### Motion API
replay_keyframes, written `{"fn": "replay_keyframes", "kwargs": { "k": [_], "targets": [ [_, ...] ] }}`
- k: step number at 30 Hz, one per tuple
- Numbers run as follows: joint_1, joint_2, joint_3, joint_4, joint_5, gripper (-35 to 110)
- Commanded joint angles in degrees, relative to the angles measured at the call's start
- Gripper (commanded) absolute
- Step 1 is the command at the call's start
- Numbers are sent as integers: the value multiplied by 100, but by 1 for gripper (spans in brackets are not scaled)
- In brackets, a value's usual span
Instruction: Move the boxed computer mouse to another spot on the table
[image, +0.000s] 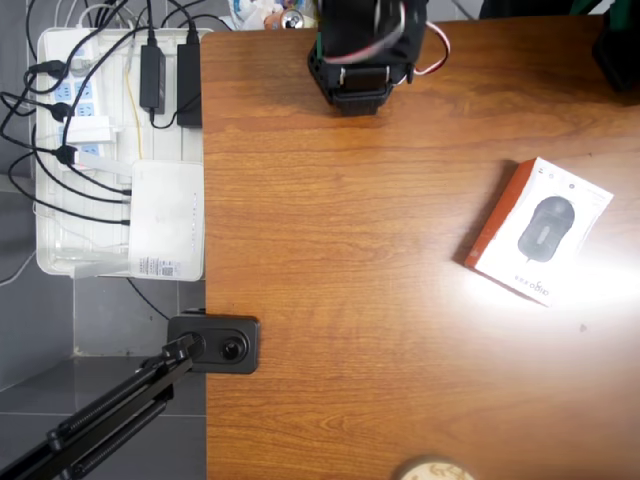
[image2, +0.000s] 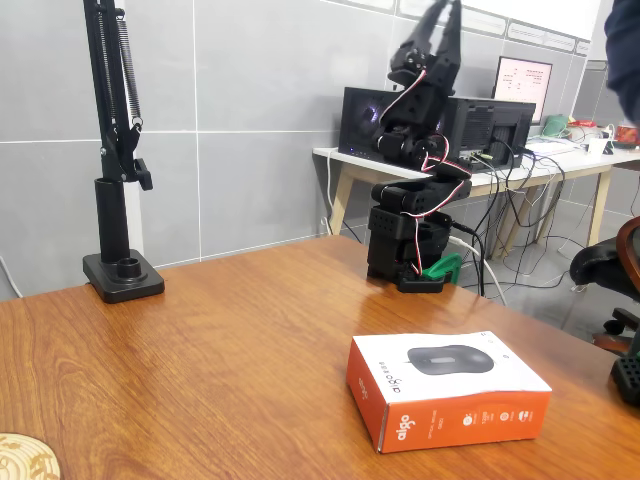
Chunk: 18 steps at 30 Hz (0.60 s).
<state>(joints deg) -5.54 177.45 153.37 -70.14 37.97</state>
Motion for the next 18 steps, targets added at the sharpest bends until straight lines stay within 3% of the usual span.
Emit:
{"fn": "replay_keyframes", "kwargs": {
  "k": [1, 3, 6, 7, 10, 14, 18],
  "targets": [
    [-1090, -1002, -3630, 7313, 527, 0],
    [-2145, -2892, -4834, 6838, 1002, 0],
    [-2654, -4852, -6776, 8807, 756, 0],
    [-2733, -5379, -7084, 9026, 615, 0],
    [-2944, -6223, -7075, 9422, 519, 8],
    [-3261, -6812, -6592, 9167, -220, 20],
    [-3516, -7137, -6601, 10160, -466, 25]
  ]
}}
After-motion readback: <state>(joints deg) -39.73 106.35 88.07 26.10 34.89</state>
